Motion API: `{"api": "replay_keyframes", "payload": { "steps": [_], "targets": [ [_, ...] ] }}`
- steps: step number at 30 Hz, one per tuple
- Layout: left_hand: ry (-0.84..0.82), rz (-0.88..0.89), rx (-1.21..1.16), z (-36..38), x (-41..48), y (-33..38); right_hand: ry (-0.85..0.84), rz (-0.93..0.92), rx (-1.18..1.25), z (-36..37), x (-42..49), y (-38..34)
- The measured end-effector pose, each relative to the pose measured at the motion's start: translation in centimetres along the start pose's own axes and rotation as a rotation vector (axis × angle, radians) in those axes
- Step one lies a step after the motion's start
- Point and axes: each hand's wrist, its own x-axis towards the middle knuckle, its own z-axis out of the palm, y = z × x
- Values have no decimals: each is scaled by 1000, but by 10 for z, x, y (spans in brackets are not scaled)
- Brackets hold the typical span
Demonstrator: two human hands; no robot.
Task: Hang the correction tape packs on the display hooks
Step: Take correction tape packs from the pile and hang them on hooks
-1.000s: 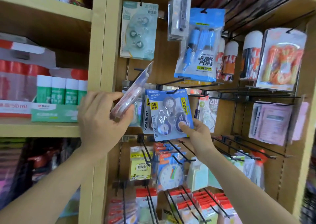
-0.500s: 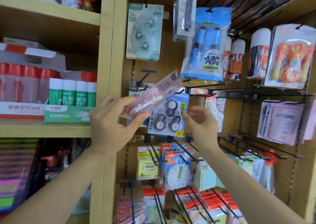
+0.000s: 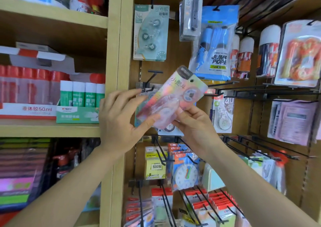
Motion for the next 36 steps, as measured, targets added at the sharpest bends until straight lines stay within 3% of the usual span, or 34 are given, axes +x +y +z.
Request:
{"api": "replay_keyframes", "payload": {
  "steps": [5,11,18,30,36],
  "targets": [
    [-59,-75,120,-4,4,4,131,-17,-141,-8,2,-6],
    [-242,117,328,-23,-14,-19,173,-32,-312,-16,8,0],
    [-200,66,343,-22,-25,-20,209,-31,-442,-2,23,13],
    [-135,39,315,-22,-30,-21,216,-48,-467,9,31,27],
    [-136,30,312,-22,-31,-21,296,-60,-434,12,32,28]
  ]
}}
